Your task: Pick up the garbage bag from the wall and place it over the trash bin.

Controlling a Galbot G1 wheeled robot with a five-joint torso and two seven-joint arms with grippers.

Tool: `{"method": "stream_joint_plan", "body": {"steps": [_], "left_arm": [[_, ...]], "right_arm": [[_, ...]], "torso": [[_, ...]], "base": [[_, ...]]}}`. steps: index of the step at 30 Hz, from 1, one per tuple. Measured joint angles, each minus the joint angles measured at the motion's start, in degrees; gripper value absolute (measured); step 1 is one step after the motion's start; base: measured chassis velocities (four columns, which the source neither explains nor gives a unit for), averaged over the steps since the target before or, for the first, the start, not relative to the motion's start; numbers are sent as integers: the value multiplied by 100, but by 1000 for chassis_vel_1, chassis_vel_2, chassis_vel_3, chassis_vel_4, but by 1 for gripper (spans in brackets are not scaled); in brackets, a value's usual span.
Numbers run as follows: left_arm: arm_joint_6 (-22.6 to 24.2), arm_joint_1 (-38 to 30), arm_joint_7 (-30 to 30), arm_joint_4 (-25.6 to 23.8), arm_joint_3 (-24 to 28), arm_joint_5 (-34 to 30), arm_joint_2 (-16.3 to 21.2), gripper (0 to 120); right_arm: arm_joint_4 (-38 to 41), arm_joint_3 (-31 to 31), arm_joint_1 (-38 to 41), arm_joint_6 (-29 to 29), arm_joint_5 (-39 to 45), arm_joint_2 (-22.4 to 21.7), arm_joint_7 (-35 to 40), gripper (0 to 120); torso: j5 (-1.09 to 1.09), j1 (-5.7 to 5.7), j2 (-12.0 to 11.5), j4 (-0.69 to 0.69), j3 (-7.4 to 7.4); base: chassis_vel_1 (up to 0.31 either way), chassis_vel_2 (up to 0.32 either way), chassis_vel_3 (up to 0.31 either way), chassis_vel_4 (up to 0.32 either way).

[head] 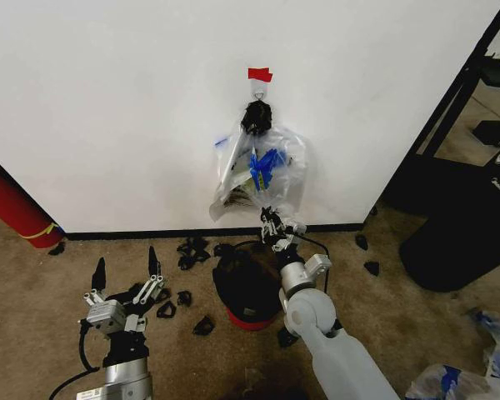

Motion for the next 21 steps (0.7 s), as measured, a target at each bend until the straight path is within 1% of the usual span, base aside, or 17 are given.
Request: {"method": "stream_joint_plan", "body": {"steps": [1,2,8,10,12,13,14,16,20,21], "left_arm": [[0,-3,0,3,2,-1,0,100],[0,-4,-1,6,4,-1,1,100],[0,12,-3,13,25,0,0,100],[-1,22,-4,9,38,2,4,100],[-2,18,-5,1,42,-1,20,100],[-2,18,-5,1,42,-1,20,100],[-3,9,-5,-1,43,-9,30,100],[-3,-6,-6,-1,52,-20,46,100],[-2,-29,-6,4,119,-23,63,100],[-2,-29,-6,4,119,-23,63,100]], "right_arm": [[5,10,-6,16,-6,0,2,1],[16,19,-13,30,-13,0,2,0],[237,59,-225,141,-227,-32,-90,0],[426,88,-468,228,-416,-59,-223,0],[615,161,-759,382,-814,-89,-430,0],[615,161,-759,382,-814,-89,-430,0],[728,211,-957,486,-1071,-112,-534,0],[926,275,-1251,618,-1330,-150,-640,0],[1348,420,-1891,860,-1699,-195,-839,0],[1348,420,-1891,860,-1699,-195,-839,0]], "torso": [[0,0,0,0,0],[0,0,0,0,0],[1,0,0,0,0],[1,-1,0,0,0],[1,-1,0,0,-1],[1,-1,0,0,-1],[1,-1,0,0,0],[1,-1,1,0,-1],[0,-1,1,0,-1],[0,-1,1,0,-1]], "base": [[0,0,0,0],[0,0,0,0],[0,0,0,0],[0,0,0,0],[0,0,0,0],[0,0,0,0],[0,0,0,0],[0,0,0,0],[0,0,0,0],[0,0,0,0]]}}
